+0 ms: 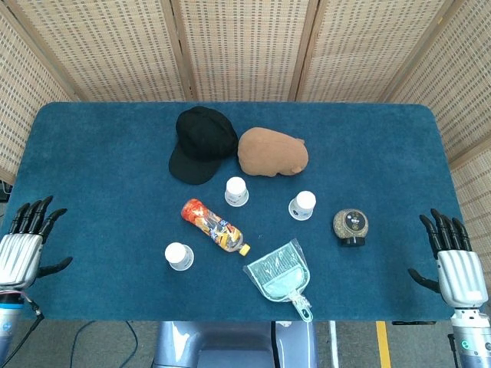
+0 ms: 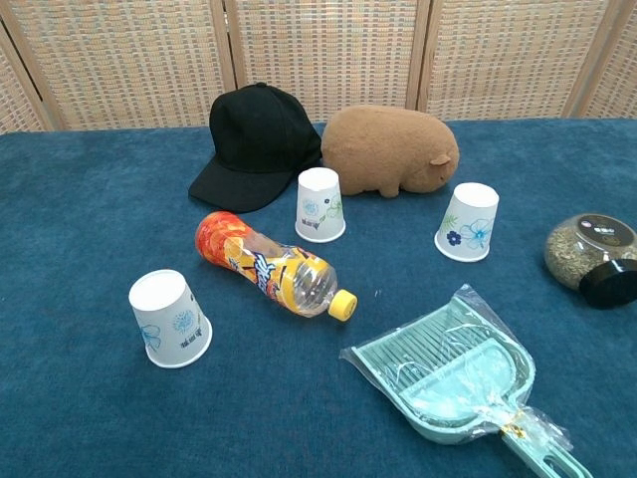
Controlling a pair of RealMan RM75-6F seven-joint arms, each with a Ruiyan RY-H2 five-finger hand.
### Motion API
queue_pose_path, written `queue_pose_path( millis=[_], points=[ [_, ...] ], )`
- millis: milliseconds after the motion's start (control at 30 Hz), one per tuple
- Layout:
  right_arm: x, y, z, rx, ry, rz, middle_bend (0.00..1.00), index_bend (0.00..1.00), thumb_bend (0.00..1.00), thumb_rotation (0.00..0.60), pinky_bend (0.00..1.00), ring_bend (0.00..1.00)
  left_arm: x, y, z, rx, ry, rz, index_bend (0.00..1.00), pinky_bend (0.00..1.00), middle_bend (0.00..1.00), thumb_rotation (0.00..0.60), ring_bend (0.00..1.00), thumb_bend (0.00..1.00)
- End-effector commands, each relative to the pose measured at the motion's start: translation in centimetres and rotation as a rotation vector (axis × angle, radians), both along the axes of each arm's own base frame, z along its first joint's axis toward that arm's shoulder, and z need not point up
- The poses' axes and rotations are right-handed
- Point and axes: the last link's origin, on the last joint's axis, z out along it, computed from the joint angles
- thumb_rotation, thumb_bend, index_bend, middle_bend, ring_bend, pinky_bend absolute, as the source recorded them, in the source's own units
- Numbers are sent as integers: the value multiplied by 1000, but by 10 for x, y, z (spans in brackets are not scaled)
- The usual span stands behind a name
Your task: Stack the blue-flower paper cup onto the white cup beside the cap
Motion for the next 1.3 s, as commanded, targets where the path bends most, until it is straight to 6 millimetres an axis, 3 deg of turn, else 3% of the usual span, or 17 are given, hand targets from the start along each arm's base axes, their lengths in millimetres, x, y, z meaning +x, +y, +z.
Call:
queue_pose_path(
  millis=[33,300,600,1300],
  points=[
    [0,0,1,-1,-2,-1,0,0,49,600,0,0,29,22,-8,-87,24,-70,220,31,0,600,0,102],
    [-2,-1,3,-1,-18,-10,0,0,49,600,0,0,78,48,-29,-232,59,-154,248,31,0,600,0,103],
    [-5,-1,9,-11,-47,-14,0,0,49,600,0,0,113,59,-64,-377,141,-178,283,31,0,600,0,117],
    [-11,-3,18,-10,-105,-30,0,0,48,600,0,0,140,61,-119,-490,247,-188,302,31,0,600,0,117]
  ],
)
